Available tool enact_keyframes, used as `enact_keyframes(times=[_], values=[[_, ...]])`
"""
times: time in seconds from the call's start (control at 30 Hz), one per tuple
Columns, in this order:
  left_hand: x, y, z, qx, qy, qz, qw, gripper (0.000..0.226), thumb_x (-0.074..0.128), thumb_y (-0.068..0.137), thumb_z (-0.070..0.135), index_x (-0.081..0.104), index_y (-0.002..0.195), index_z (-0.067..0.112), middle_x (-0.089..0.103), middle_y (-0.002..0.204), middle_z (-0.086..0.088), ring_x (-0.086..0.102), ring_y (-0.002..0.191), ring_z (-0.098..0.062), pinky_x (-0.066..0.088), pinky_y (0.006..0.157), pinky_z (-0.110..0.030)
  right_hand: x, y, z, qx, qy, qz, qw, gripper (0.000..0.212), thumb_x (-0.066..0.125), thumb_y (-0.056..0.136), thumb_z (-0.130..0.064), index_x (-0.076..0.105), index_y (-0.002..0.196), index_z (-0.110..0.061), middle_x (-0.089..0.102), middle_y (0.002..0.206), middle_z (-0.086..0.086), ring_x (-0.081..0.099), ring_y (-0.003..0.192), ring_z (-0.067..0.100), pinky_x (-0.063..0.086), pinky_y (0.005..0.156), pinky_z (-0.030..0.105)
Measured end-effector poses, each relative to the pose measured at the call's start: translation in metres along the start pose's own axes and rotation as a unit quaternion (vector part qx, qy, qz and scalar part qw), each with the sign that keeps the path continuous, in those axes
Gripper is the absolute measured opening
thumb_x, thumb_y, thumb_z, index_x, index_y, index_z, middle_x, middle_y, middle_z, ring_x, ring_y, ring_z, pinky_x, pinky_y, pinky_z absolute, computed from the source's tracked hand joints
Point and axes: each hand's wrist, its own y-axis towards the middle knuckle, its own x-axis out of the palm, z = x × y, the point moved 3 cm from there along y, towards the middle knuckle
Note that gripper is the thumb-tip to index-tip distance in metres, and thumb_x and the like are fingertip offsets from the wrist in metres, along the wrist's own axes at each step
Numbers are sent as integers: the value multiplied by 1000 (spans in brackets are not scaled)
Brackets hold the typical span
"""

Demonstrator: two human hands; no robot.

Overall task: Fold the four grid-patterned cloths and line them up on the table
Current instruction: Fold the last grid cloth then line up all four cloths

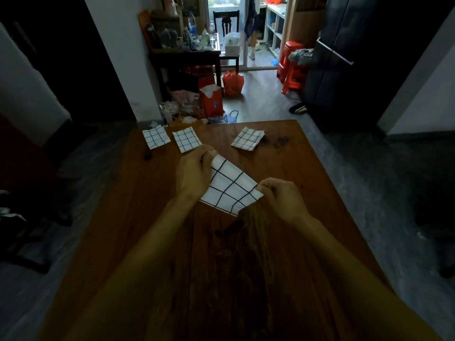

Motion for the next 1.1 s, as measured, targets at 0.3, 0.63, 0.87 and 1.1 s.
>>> enact_keyframes(times=[0.3, 0.63, 0.87, 1.1], values=[[26, -7, 18, 108, 0, -140, 984, 17, 49, 97, 14, 65, 91, 13, 66, 89, 1, 56, 75, -5, 47, 68, -17, 7, 22, -39, -47, 52, -5, 998, 23, 53, 97, -31, 70, 87, -20, 68, 79, -3, 61, 72, 10, 51, 65, 32], [10, -10, -4, 43, 13, -78, 996, 19, 50, 97, 18, 69, 95, 16, 69, 95, 4, 62, 84, -9, 52, 74, -28, 19, 0, -14, 11, 54, -22, 998, 16, 55, 95, -25, 68, 88, -19, 61, 72, -9, 55, 65, 3, 49, 62, 26], [-1, -5, -3, -5, -4, -33, 999, 19, 51, 97, 20, 68, 91, 15, 62, 87, 13, 56, 77, -3, 43, 66, -15, 16, -4, 4, 85, 16, -64, 994, 8, 60, 92, -22, 68, 92, -22, 68, 94, -7, 62, 85, 3, 52, 77, 22], [18, -6, 16, 91, 19, -134, 987, 18, 49, 97, 20, 66, 93, 14, 68, 91, 2, 61, 80, -10, 52, 71, -34, 20, 14, -40, 33, 120, -40, 991, 11, 60, 92, -29, 66, 95, -20, 67, 87, -4, 60, 74, 4, 48, 61, 22]])
